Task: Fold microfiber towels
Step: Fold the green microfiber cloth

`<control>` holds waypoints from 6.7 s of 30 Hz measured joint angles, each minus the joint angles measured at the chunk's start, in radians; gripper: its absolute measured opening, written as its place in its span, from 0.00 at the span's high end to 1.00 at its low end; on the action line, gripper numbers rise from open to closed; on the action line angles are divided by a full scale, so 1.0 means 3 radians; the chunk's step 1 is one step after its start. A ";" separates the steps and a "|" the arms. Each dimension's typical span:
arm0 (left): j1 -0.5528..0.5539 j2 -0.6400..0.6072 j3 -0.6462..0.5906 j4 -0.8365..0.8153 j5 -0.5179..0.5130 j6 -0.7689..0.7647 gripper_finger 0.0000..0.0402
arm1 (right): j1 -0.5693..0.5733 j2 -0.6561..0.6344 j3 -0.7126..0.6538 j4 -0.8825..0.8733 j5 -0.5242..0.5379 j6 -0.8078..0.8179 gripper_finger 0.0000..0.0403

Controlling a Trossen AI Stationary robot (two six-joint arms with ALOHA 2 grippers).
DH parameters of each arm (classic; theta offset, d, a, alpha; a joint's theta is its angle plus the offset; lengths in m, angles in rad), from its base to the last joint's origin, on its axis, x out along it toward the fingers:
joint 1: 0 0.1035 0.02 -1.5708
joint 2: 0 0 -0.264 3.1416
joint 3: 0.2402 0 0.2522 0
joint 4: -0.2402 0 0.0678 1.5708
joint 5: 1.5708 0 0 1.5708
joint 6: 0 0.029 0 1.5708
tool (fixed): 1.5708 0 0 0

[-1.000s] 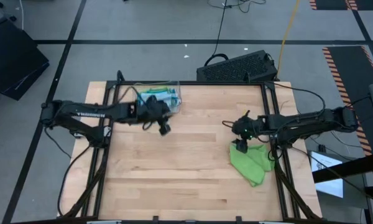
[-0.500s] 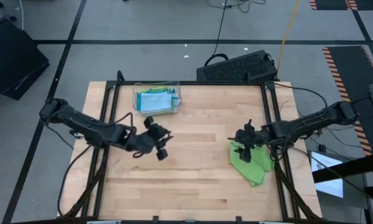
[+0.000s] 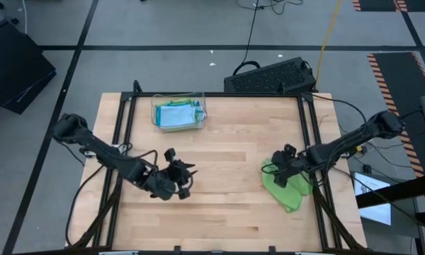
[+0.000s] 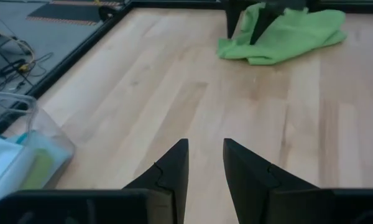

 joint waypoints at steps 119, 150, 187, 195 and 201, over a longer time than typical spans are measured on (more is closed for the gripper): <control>0.0345 0.1571 0.1219 0.1796 0.0659 0.1914 0.99 | 0.0482 0.0180 -0.0372 0.4141 0.0074 -0.1769 0.62; 0.0091 0.1234 0.1220 0.1113 -0.0667 0.1552 0.97 | 0.0248 0.0606 -0.0371 0.3606 0.0057 -0.1513 0.84; 0.0067 0.1233 0.1220 0.1038 -0.0668 0.1576 0.98 | 0.0165 0.2072 0.0314 0.4550 -0.0481 -0.2220 0.81; 0.0087 0.1233 0.1220 0.0395 -0.1079 0.1276 0.97 | 0.0178 0.1920 0.0314 0.4327 -0.0915 -0.2264 0.96; 0.0146 0.1233 0.1220 -0.0093 -0.0792 0.0839 0.98 | 0.0181 0.1473 0.0313 0.3437 -0.0485 -0.2088 0.99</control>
